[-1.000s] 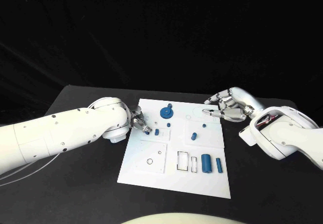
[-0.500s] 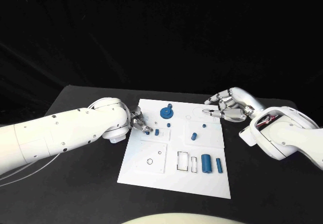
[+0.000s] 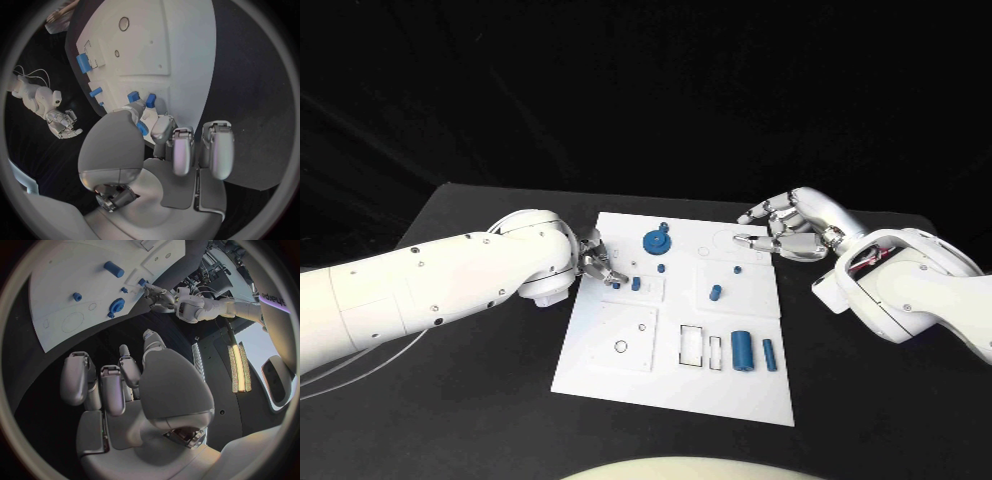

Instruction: Assemble the parts on the task board

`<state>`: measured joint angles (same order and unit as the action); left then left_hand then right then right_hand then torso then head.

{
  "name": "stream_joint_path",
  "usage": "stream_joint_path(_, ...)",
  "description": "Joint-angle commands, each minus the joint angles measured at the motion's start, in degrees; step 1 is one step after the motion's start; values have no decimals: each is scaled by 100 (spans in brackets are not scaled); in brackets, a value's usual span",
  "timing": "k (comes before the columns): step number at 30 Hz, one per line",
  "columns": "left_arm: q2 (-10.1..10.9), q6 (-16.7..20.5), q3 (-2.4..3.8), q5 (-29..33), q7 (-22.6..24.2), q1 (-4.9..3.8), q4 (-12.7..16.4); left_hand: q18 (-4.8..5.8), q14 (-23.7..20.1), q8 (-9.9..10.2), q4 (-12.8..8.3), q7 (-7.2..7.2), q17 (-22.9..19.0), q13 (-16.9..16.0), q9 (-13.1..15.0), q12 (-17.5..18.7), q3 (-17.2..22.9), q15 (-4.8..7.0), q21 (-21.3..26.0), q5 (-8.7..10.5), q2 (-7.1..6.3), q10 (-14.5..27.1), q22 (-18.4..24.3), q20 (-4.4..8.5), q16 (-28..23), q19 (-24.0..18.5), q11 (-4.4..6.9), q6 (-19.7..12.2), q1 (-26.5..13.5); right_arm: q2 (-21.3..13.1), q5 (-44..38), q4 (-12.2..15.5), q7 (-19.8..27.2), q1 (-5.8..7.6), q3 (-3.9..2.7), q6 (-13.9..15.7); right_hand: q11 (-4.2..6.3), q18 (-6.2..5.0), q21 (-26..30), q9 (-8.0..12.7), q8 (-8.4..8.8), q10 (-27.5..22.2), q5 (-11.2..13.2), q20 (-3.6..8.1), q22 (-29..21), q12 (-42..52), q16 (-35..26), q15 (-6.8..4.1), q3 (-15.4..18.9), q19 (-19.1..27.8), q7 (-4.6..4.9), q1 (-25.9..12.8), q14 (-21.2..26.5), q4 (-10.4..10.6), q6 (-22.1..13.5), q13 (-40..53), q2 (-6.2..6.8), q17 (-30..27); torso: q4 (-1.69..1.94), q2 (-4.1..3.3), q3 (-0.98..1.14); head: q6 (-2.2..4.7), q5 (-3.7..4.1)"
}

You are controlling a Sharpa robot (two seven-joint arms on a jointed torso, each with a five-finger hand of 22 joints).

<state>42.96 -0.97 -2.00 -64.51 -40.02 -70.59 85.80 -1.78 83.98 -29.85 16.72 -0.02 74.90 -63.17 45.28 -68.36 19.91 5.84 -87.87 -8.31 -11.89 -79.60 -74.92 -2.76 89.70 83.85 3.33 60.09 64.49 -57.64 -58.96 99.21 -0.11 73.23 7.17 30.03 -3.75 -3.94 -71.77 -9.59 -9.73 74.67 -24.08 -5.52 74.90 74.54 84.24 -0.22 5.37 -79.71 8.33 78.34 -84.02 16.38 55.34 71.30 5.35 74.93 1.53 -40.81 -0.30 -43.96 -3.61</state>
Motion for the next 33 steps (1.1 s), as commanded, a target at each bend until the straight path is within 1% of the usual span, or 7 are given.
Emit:
stream_joint_path(1, -1, 56, 2, 28, -173, 3, 25, 89, 602, -27, 1, 40, 1510, 12, -13, -15, -83, 28, -11, 0, 65, -9, -1220, 43, 30, 353, -1, -16, -17, 6, -57, -1, 42, -4, 0, -41, 29, -44, 20, 9, -22, -20, -34, 0, 359, -22, -19, -46, 30, 39, -20, -60, -338, 6, -4, -10, -19, 437, -1, 2, -2, -3, -1)
stream_joint_path(9, 8, 425, 4, 199, -40, 3, 47, 74, 602, -23, 18, 63, 1510, 114, -43, 58, -527, 11, 25, -12, 214, 56, -1173, 49, 30, 309, -24, -56, -227, 19, -57, -12, 46, -5, 0, -41, 29, -44, 20, 9, -22, -20, -34, 0, 359, -22, -19, -46, 30, 39, -20, -60, -338, 6, -4, -10, -19, 437, 0, 3, 0, 8, 5)
stream_joint_path(16, 64, 810, 12, 378, 125, 2, 85, 67, 599, -19, 20, 70, 1497, 157, -54, 89, -623, 8, 43, -16, 269, 81, -1150, 53, 21, 289, -29, -71, -314, 21, -57, -17, 48, -9, 0, -40, 28, -48, 41, 10, -23, -24, -35, 0, 347, -26, -27, -46, 35, 50, -20, -65, -334, 6, -6, -14, -20, 424, 0, 1, 0, 15, 6)
stream_joint_path(25, 186, 1217, 83, 626, 470, -4, 184, 8, 534, 51, 11, 126, 1287, 466, -103, 348, -762, -27, 186, -23, 312, 273, -959, 62, -127, 116, -78, -221, -352, 25, -57, -33, 50, -15, 0, -37, 28, -48, 41, 10, -23, -24, -35, 0, 347, -26, -27, -46, 35, 50, -20, -65, -334, 6, -6, -14, -20, 424, 2, 5, 3, 35, 19)
stream_joint_path(29, 174, 1456, 89, 666, 938, -5, 219, -159, 346, 283, -1, 341, 758, 1616, -270, 1395, -594, -194, 649, 4, 327, 1099, -384, 36, -542, -413, -266, -618, 187, 30, -53, -44, 57, -18, 0, -31, 28, -50, 49, 10, -24, -33, -36, 0, 342, -34, -34, -46, 36, 55, -20, -66, -331, 6, -7, -24, -21, 414, 3, 2, 1, 48, 45)
stream_joint_path(31, 146, 1713, 77, 535, 1372, -5, 245, -295, 109, 431, -60, 474, 218, 2233, -415, 1994, -439, -288, 1081, 0, 306, 1656, 117, -13, -1000, -882, -370, -843, 605, 34, -50, -52, 63, -20, 0, -30, 28, -54, 67, 10, -24, -38, -36, 0, 332, -39, -39, -46, 37, 64, -20, -66, -329, 5, -8, -30, -22, 405, 0, -1, -1, 52, 50)
stream_joint_path(33, 114, 1952, 55, 244, 1695, -3, 266, -367, -104, 536, -51, 529, -185, 2352, -559, 2160, -368, -359, 1364, -3, 250, 1887, 417, -77, -1365, -1175, -477, -929, 843, 36, -49, -56, 66, -24, 0, -31, 28, -54, 68, 11, -24, -41, -38, 0, 332, -42, -38, -46, 36, 65, -20, -64, -330, 4, -9, -33, -25, 408, 0, -3, -2, 61, 61)
